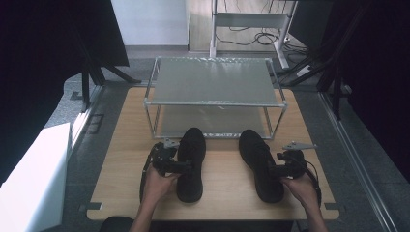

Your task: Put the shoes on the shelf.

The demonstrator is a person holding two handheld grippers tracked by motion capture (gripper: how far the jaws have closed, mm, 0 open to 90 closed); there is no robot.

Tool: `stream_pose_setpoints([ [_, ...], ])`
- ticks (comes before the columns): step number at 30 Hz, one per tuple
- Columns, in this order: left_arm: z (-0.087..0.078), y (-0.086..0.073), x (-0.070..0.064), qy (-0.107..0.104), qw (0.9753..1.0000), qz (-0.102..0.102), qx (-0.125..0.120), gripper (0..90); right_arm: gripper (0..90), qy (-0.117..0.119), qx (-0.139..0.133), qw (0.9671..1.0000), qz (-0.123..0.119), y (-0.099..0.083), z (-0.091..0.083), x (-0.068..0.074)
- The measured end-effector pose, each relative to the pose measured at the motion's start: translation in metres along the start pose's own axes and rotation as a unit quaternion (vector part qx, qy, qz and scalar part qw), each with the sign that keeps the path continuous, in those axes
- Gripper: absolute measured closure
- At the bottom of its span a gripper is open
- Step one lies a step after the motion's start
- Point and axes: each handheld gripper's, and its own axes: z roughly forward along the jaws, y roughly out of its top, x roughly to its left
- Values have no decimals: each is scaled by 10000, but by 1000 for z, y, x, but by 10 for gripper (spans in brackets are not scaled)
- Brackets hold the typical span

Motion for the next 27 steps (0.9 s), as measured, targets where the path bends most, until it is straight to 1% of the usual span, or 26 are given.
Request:
stream_pose_setpoints([
  [1, 5, 1, -2, 53, 9999, 78, 106, 0, 205, -17, 41, 10000, -16, 1, 6, 0],
  [2, 8, 1, -4, 92, 9997, 131, 163, 0, 205, -17, 41, 10000, -16, 1, 6, 0],
  [3, 12, 0, -6, 92, 9996, 176, 220, 0, 225, -64, 85, 9999, -46, 1, 8, 1],
  [4, 15, 0, -6, 109, 9995, 163, 230, 13, 280, -148, 139, 9997, -134, -1, 14, 1],
  [5, 17, 0, -6, 130, 9996, 145, 220, 13, 280, -148, 139, 9997, -134, -1, 14, 1],
  [6, 19, 0, -5, 148, 9996, 109, 213, 16, 299, -98, 73, 9999, -107, -2, 15, 1],
  [7, 21, 0, -4, 166, 9996, 65, 213, 37, 354, -222, -14, 9996, -151, -2, 14, 2],
  [9, 24, 1, -4, 175, 9996, 61, 235, 53, 370, -262, -36, 9995, -198, -2, 14, 3],
  [11, 25, 1, -5, 108, 9996, 76, 247, 127, 414, -376, -117, 9988, -287, -1, 15, 5],
  [12, 26, 2, -4, 41, 9997, 75, 233, 148, 424, -407, -137, 9986, -307, -1, 16, 5],
  [13, 26, 3, -5, 75, 9997, 72, 216, 169, 443, -454, -158, 9983, -334, 0, 17, 5],
  [14, 25, 3, -5, 175, 9995, 106, 225, 219, 485, -515, -178, 9979, -348, 1, 18, 6],
  [15, 25, 4, -6, 261, 9991, 185, 260, 279, 518, -565, -179, 9975, -379, 2, 20, 6],
  [16, 25, 4, -6, 261, 9991, 185, 260, 296, 518, -565, -179, 9975, -379, 2, 20, 6],
  [17, 25, 4, -6, 317, 9989, 205, 273, 296, 539, -606, -172, 9972, -400, 3, 21, 6],
  [19, 25, 4, -8, 414, 9984, 277, 280, 350, 609, -701, -145, 9964, -462, 4, 21, 7],
  [21, 23, 3, -8, 539, 9978, 299, 225, 438, 676, -815, -162, 9954, -478, 4, 21, 7],
  [22, 21, 2, -5, 528, 9982, 247, 171, 526, 705, -825, -184, 9957, -380, 4, 20, 6],
  [23, 21, 2, -5, 528, 9982, 247, 171, 553, 705, -825, -184, 9957, -380, 4, 20, 6],
  [24, 21, 1, -2, 522, 9983, 241, 118, 553, 713, -829, -206, 9958, -341, 4, 20, 6],
  [26, 19, -1, 4, 502, 9986, 165, 22, 628, 729, -749, -272, 9967, -140, 3, 20, 3],
  [27, 18, -1, 5, 523, 9986, 123, -12, 680, 736, -707, -311, 9970, -34, 3, 20, 1],
])
